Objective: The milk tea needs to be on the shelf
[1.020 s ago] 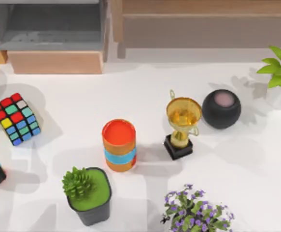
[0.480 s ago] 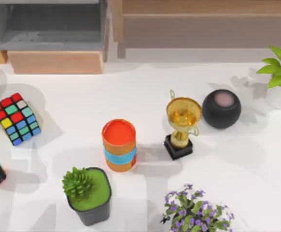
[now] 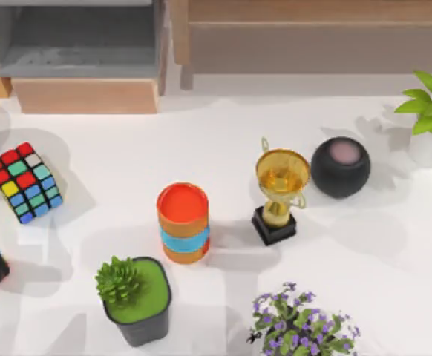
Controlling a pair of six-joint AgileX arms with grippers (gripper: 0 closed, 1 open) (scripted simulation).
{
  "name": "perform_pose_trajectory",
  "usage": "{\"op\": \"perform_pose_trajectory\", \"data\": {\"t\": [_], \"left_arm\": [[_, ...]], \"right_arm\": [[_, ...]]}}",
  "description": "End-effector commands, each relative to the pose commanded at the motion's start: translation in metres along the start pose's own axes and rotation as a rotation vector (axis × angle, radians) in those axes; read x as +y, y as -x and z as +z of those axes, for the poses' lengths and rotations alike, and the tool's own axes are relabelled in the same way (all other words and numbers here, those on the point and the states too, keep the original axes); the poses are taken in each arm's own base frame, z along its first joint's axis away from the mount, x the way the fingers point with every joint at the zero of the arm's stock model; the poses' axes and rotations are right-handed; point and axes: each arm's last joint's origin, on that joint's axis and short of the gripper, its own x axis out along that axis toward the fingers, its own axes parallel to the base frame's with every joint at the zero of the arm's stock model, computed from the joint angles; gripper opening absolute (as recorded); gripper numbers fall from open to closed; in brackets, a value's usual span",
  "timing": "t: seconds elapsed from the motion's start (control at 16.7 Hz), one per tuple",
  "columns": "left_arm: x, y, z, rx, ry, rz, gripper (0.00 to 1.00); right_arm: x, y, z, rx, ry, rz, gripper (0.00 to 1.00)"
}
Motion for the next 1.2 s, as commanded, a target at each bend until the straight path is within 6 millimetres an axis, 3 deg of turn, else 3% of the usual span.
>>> {"op": "perform_pose_trajectory", "data": {"t": [0.48, 0.78, 1.2], "left_arm": [[0.000, 0.000, 0.000, 0.000, 0.000, 0.000, 1.00], [0.000, 0.000, 0.000, 0.000, 0.000, 0.000, 1.00], [0.000, 0.000, 0.000, 0.000, 0.000, 0.000, 1.00]], "right_arm": [[0.000, -0.001, 0.008, -0.015, 0.009, 0.002, 0.00], [0.020, -0.043, 0.060, -0.159, 0.089, 0.059, 0.00], [0.105, -0.109, 0.150, -0.303, 0.067, 0.185, 0.00]]}}
